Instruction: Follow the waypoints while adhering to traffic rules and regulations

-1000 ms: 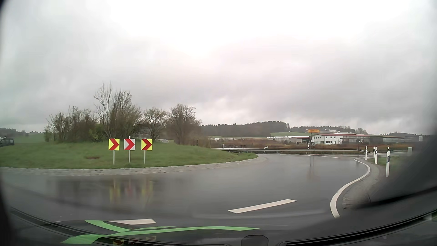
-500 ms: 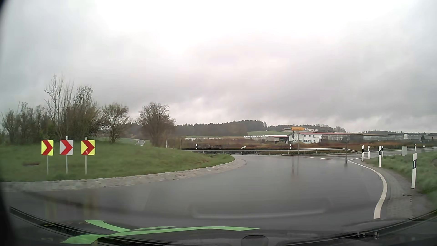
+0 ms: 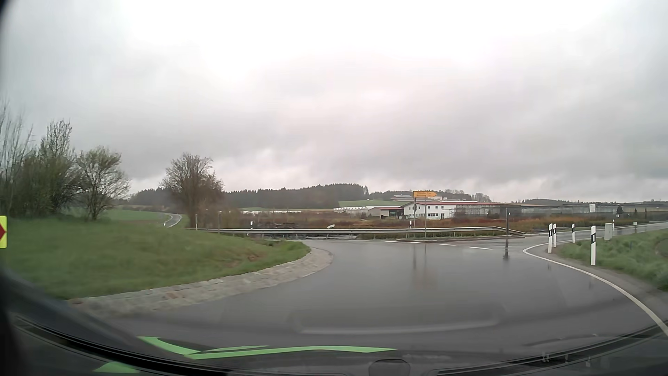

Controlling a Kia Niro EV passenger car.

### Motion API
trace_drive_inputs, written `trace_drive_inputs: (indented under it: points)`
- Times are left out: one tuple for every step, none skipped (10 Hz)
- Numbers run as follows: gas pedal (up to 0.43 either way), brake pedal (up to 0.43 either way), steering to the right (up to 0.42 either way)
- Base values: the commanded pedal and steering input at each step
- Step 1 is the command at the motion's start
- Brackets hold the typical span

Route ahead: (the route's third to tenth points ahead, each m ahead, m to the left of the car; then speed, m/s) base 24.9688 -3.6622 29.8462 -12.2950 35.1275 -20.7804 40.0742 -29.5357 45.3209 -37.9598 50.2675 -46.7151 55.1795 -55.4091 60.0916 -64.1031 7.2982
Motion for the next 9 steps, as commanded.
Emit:
trace_drive_inputs:
  points:
    - [0.15, 0.0, 0.102]
    - [0.15, 0.0, 0.104]
    - [0.15, 0.0, 0.104]
    - [0.15, 0.0, 0.105]
    - [0.15, 0.0, 0.105]
    - [0.15, 0.0, 0.105]
    - [0.15, 0.0, 0.105]
    - [0.15, 0.0, 0.105]
    - [0.15, 0.0, 0.107]
